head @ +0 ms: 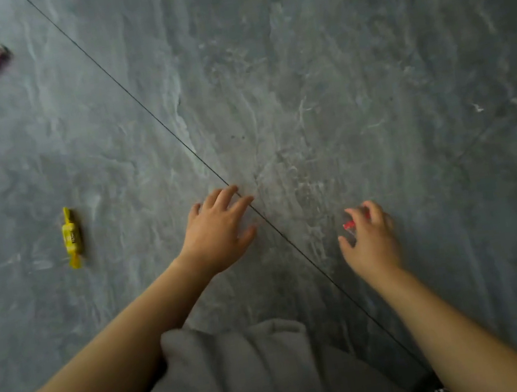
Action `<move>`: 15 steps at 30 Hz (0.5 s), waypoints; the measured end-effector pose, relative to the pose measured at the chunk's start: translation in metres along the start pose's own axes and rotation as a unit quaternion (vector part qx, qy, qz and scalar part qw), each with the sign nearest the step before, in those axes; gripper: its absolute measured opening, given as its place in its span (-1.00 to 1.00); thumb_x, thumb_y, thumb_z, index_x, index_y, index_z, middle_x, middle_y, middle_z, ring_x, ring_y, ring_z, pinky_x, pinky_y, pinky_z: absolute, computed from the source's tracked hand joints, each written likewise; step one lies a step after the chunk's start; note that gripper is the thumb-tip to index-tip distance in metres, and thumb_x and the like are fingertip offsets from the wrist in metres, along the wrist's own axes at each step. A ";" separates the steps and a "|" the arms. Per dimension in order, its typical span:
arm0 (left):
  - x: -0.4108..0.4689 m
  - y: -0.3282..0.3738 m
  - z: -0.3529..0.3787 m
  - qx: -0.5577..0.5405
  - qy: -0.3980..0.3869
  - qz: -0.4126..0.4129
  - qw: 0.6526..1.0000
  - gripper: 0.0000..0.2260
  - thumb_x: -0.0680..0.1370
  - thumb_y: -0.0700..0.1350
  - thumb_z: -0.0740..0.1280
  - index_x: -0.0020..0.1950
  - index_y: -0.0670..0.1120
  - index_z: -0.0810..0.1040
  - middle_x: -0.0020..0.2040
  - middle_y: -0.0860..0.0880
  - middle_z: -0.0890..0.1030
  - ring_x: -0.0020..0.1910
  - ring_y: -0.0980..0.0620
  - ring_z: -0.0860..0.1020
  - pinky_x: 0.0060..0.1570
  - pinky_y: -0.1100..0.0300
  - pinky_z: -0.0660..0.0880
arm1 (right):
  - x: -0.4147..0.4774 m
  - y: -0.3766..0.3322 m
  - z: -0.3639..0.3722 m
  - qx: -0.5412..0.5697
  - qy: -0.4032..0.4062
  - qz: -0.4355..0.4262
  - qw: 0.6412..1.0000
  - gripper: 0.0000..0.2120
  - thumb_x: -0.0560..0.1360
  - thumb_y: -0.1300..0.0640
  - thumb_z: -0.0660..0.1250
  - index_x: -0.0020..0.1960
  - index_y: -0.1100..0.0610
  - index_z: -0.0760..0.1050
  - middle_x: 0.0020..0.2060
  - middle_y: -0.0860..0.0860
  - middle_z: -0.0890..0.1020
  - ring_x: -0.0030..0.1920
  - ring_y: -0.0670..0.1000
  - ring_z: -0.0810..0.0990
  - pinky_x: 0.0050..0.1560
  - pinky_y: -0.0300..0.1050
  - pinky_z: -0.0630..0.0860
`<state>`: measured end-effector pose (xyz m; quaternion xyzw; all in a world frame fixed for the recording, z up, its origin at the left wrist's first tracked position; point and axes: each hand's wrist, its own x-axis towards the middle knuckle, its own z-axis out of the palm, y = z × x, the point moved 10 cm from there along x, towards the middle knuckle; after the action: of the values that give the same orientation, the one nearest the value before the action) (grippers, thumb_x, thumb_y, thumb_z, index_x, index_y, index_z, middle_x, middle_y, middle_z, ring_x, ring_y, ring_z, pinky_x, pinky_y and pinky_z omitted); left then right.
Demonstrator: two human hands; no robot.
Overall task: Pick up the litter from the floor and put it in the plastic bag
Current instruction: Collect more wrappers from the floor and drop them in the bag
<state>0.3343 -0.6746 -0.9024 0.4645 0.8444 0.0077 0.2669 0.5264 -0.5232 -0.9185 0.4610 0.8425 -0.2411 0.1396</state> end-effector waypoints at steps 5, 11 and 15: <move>-0.019 -0.040 0.038 -0.024 -0.015 -0.034 0.999 -0.43 0.53 0.18 0.17 0.49 0.13 0.07 0.55 -0.05 0.02 0.52 -0.12 -0.03 0.41 -0.27 0.04 | 0.000 -0.044 0.012 0.031 -0.007 -0.060 0.998 -0.56 0.35 0.25 0.40 0.21 0.19 0.45 0.24 0.20 0.39 0.19 0.25 0.41 0.21 0.06 0.38; -0.032 -0.077 0.041 -0.013 0.023 -0.064 0.998 -0.42 0.51 0.26 0.09 0.49 0.18 0.03 0.55 -0.04 0.03 0.52 -0.09 0.01 0.41 -0.20 0.01 | 0.009 -0.140 0.013 0.085 0.019 -0.162 0.983 -0.51 0.36 0.21 0.39 0.27 0.17 0.39 0.29 0.17 0.36 0.22 0.20 0.43 0.18 0.02 0.43; -0.038 -0.095 0.042 -0.002 0.023 -0.080 0.997 -0.42 0.51 0.28 0.05 0.49 0.17 0.03 0.55 -0.03 0.04 0.51 -0.08 0.03 0.42 -0.16 0.02 | 0.010 -0.178 0.034 0.110 0.003 -0.176 0.978 -0.47 0.34 0.21 0.42 0.28 0.19 0.36 0.33 0.16 0.30 0.27 0.16 0.40 0.22 -0.02 0.39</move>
<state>0.2951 -0.7682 -0.9463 0.3947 0.8847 -0.0012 0.2481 0.3707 -0.6158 -0.9024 0.3191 0.8790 -0.3518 0.0412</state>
